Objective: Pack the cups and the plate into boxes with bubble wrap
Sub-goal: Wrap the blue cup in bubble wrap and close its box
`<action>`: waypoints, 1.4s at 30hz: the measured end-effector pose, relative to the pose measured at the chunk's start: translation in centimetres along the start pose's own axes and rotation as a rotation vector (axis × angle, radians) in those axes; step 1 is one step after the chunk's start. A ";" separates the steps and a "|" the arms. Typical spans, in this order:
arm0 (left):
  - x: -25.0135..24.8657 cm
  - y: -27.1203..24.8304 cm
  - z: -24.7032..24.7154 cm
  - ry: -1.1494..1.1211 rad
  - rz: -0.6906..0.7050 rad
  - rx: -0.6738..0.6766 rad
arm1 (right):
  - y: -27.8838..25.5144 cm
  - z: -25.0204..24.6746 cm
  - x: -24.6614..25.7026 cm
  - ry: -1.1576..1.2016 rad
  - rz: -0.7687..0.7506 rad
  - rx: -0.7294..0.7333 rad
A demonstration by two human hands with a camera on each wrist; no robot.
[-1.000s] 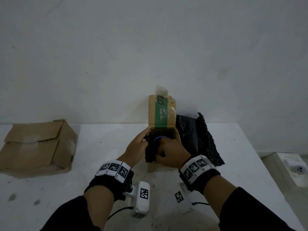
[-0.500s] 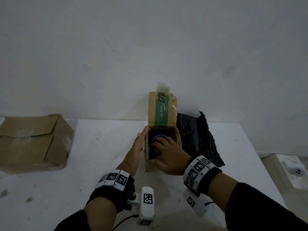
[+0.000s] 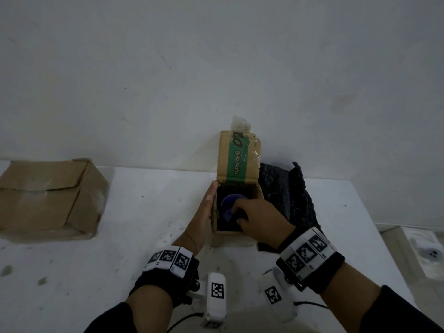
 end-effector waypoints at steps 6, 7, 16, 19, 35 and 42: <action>-1.0 -0.4 0.3 -0.020 -0.005 0.054 | 0.0 1.4 1.5 0.289 -0.031 0.035; -1.1 -0.4 0.3 -0.032 -0.007 0.058 | -0.1 2.0 1.5 0.191 -0.079 0.030; -0.9 -0.4 0.3 -0.032 -0.010 0.035 | 0.3 2.7 1.3 -0.004 0.020 0.004; -1.0 -0.4 0.3 -0.030 -0.018 0.050 | 1.1 2.9 1.3 -0.052 0.003 0.112; -0.3 0.0 -0.1 -0.014 0.030 0.068 | 3.4 1.9 -0.4 -0.337 -0.377 0.114; 0.2 0.3 -0.2 0.107 0.057 0.030 | 3.0 1.5 0.6 -0.338 -0.346 0.104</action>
Point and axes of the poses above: each hand's wrist, its own y-axis towards the middle knuckle, its own z-axis out of the palm, x = y × z, the point moved 2 cm from there along y, towards the middle knuckle, and after that the axes turned 4 degrees about -y, right-handed, at the moved point
